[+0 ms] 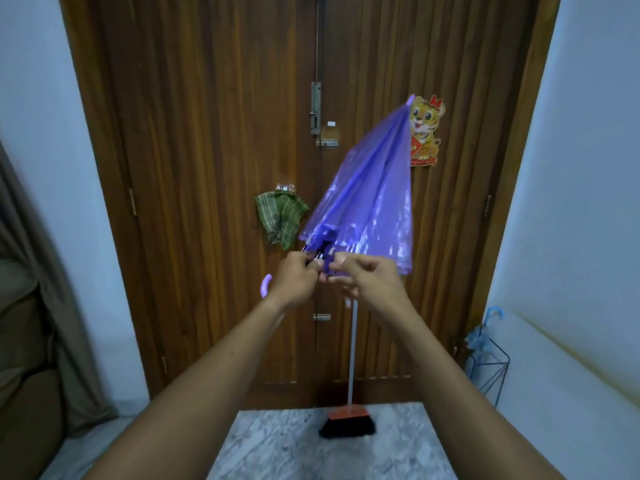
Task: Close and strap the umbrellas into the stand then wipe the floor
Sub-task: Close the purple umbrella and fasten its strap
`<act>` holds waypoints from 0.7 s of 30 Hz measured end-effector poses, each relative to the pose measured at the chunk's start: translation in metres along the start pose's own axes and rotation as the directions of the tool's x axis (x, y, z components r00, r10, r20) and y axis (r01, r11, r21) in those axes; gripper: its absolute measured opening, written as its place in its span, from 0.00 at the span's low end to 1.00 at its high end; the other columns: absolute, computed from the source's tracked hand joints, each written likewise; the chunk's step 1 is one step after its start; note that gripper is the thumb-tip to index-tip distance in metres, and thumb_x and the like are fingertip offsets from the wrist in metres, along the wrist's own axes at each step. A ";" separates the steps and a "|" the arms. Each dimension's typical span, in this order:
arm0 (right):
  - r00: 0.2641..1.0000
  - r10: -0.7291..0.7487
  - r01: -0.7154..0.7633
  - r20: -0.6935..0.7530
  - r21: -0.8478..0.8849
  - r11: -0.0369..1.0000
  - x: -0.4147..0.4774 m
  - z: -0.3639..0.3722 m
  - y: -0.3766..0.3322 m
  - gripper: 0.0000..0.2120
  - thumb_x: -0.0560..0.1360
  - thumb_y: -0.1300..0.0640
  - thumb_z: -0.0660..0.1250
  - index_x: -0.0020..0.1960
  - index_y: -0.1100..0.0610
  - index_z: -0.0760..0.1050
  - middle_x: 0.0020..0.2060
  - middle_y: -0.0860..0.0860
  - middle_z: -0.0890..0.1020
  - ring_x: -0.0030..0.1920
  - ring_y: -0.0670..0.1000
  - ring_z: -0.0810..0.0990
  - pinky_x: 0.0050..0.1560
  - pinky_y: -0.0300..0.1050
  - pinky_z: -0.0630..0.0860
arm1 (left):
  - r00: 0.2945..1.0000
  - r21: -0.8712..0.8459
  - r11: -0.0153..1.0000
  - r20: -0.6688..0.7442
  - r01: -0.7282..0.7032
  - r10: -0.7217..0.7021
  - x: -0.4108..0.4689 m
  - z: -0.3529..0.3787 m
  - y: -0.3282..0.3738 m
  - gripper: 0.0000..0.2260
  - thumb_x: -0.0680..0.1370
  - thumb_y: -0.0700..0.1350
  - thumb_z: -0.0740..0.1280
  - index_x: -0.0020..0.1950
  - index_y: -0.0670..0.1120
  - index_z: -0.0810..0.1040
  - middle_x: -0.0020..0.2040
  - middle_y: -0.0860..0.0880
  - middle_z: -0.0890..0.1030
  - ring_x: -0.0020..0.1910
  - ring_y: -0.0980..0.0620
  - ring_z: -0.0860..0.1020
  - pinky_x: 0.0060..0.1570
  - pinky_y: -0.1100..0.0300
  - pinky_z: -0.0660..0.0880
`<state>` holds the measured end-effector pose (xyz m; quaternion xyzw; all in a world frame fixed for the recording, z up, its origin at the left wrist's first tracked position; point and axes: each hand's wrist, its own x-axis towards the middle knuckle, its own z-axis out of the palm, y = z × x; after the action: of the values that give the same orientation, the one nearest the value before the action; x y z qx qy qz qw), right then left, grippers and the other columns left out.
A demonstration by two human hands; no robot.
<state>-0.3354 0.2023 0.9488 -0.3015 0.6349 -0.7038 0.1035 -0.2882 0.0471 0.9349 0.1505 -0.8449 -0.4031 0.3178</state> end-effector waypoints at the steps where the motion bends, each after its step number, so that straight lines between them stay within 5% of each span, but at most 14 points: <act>1: 0.987 -0.061 0.056 -0.147 -0.035 0.998 0.001 -0.002 -0.010 0.10 0.77 0.51 0.72 0.49 0.57 0.85 0.44 0.53 0.88 0.40 0.53 0.87 0.46 0.51 0.85 | 1.000 -0.001 1.000 -0.025 -0.005 0.005 -0.004 -0.001 0.003 0.14 0.80 0.45 0.63 0.35 0.48 0.80 0.32 0.53 0.82 0.31 0.59 0.75 0.40 0.56 0.70; 4: 0.870 -0.183 0.133 -0.457 -0.140 0.981 0.019 -0.018 -0.032 0.20 0.70 0.36 0.71 0.53 0.49 0.84 0.50 0.45 0.86 0.51 0.48 0.85 0.55 0.53 0.81 | 0.996 -0.008 1.000 -0.085 -0.005 0.005 -0.014 0.004 0.008 0.16 0.82 0.44 0.62 0.36 0.44 0.80 0.30 0.53 0.81 0.26 0.62 0.74 0.34 0.61 0.69; 6: 0.908 -0.050 0.017 -0.415 -0.083 0.996 0.036 -0.020 -0.041 0.40 0.64 0.29 0.71 0.70 0.49 0.74 0.66 0.46 0.79 0.64 0.51 0.79 0.65 0.58 0.76 | 0.991 -0.022 0.999 -0.127 -0.032 0.029 -0.019 0.010 0.010 0.17 0.82 0.46 0.62 0.36 0.44 0.81 0.31 0.52 0.82 0.29 0.60 0.76 0.35 0.59 0.70; 8: 0.951 0.085 -0.056 -0.297 0.103 0.993 0.051 -0.015 -0.043 0.53 0.58 0.26 0.74 0.75 0.52 0.66 0.69 0.49 0.77 0.66 0.53 0.78 0.66 0.60 0.76 | 0.986 -0.029 0.996 -0.149 -0.081 0.075 -0.022 0.015 0.016 0.16 0.80 0.50 0.62 0.36 0.45 0.80 0.31 0.52 0.81 0.33 0.54 0.78 0.37 0.55 0.68; 14: 0.983 0.044 0.014 -0.178 0.311 0.950 0.057 0.006 -0.059 0.25 0.70 0.41 0.77 0.57 0.56 0.76 0.54 0.53 0.85 0.51 0.53 0.86 0.51 0.49 0.84 | 0.973 -0.027 0.978 -0.113 -0.208 0.204 -0.031 0.017 0.039 0.10 0.82 0.44 0.64 0.44 0.43 0.81 0.31 0.53 0.79 0.30 0.60 0.76 0.35 0.59 0.70; 17: 0.966 -0.059 0.121 -0.252 0.240 0.963 0.057 0.003 -0.061 0.10 0.77 0.56 0.73 0.55 0.59 0.78 0.46 0.52 0.85 0.40 0.47 0.84 0.34 0.34 0.80 | 0.982 -0.059 0.980 0.018 -0.189 0.190 -0.032 0.012 0.034 0.13 0.79 0.52 0.64 0.60 0.51 0.81 0.47 0.54 0.86 0.45 0.53 0.83 0.49 0.50 0.80; 19: 0.950 -0.130 0.174 -0.283 0.134 0.976 0.058 0.000 -0.061 0.11 0.78 0.60 0.71 0.59 0.60 0.77 0.45 0.50 0.82 0.40 0.45 0.82 0.34 0.31 0.77 | 0.981 0.020 0.991 0.142 -0.135 0.131 -0.036 -0.001 0.040 0.24 0.74 0.54 0.70 0.69 0.53 0.77 0.58 0.59 0.83 0.59 0.57 0.80 0.63 0.52 0.77; 21: 0.956 -0.140 0.170 -0.260 0.098 0.981 0.058 -0.003 -0.060 0.13 0.78 0.60 0.70 0.61 0.58 0.75 0.47 0.49 0.82 0.44 0.48 0.83 0.41 0.36 0.80 | 0.970 0.079 0.992 0.229 -0.096 0.076 -0.037 -0.019 0.049 0.26 0.68 0.49 0.74 0.66 0.46 0.81 0.50 0.59 0.82 0.52 0.60 0.79 0.57 0.58 0.77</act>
<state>-0.3689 0.1851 1.0234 -0.2520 0.5742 -0.7788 -0.0156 -0.2476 0.0852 0.9665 0.0810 -0.8985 -0.3651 0.2300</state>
